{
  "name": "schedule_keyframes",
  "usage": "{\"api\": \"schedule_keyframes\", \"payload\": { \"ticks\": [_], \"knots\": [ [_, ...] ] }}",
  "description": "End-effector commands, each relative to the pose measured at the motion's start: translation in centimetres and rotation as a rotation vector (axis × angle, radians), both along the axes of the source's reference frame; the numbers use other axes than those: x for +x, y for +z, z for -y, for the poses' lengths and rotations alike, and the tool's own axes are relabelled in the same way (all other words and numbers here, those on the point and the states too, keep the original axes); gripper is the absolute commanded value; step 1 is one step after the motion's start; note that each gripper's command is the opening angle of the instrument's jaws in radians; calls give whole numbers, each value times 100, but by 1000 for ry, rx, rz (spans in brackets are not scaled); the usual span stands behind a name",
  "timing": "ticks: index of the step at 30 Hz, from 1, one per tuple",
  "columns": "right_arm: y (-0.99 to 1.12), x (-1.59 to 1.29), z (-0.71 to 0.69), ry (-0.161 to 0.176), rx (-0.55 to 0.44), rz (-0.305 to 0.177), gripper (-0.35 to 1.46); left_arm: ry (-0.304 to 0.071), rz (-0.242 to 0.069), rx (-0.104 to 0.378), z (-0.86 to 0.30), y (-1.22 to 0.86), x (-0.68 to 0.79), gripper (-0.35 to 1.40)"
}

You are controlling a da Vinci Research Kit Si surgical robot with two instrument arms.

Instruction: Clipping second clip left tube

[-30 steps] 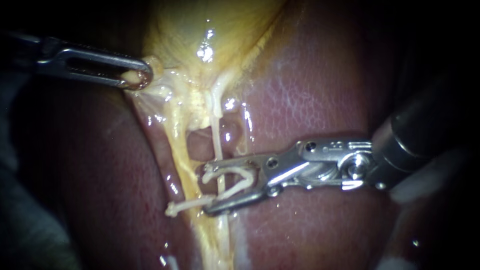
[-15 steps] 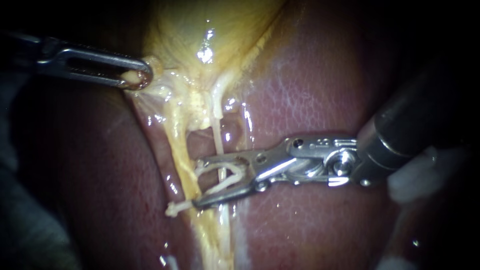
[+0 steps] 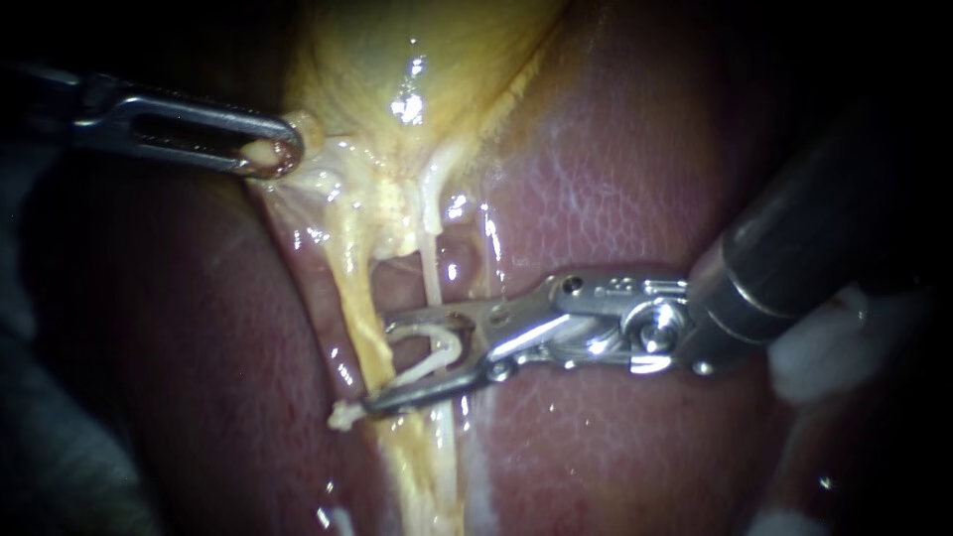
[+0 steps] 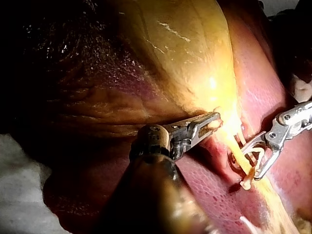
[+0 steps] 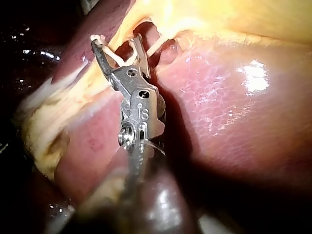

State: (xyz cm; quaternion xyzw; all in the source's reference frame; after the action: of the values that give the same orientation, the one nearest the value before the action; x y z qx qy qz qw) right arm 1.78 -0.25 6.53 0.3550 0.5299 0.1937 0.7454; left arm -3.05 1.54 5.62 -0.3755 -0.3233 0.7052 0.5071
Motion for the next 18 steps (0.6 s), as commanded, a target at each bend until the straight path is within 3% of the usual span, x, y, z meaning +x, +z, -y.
{"api": "schedule_keyframes", "payload": {
  "ticks": [1, 12, 18],
  "knots": [
    [-1, 2, 1, -1, 0, -4, 50, 0, 0, 0, 0, 0, 0, -35],
    [-9, 15, 7, -40, 28, -48, 50, 0, 0, 0, 0, 0, 0, -35],
    [-25, 19, 13, -47, 46, -67, 49, 0, 0, 0, 0, 0, 0, -35]
  ]
}}
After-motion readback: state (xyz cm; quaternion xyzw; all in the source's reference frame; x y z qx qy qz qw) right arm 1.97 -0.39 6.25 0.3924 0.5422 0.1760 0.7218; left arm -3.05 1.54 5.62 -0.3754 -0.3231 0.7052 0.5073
